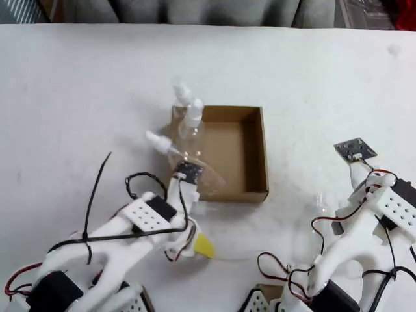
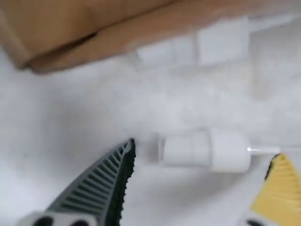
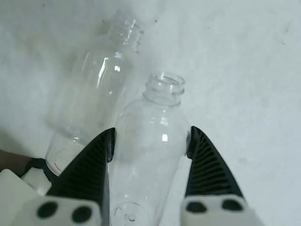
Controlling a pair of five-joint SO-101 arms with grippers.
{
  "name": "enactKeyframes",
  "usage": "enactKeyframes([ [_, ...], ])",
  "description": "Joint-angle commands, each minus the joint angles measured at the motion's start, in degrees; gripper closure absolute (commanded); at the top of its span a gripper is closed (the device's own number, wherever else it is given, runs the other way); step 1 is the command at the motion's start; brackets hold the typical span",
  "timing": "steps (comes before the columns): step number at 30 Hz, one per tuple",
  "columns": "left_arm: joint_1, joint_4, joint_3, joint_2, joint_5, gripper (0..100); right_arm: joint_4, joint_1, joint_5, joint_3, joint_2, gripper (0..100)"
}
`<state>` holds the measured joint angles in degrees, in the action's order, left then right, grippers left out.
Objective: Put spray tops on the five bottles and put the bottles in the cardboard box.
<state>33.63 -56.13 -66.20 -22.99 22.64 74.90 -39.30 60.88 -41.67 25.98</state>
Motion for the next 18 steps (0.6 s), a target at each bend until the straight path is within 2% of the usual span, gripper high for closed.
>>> enactKeyframes([
  [1,-0.57,0.97,0.44,0.75,-0.79,64,0.13,0.84,0.62,0.70,1.80,98.2],
  [9,-0.40,2.55,0.70,0.66,-0.79,90,0.13,0.84,0.62,0.70,1.80,98.2],
  [12,-0.22,2.37,0.70,0.66,-1.23,95,0.13,0.84,0.62,0.70,1.80,98.2],
  [16,-0.40,1.41,0.53,0.66,-7.65,98,0.13,0.84,0.62,0.70,1.80,98.2],
  [18,-0.22,-1.76,1.05,0.57,-10.29,98,0.13,0.75,0.62,0.70,1.80,98.2],
])
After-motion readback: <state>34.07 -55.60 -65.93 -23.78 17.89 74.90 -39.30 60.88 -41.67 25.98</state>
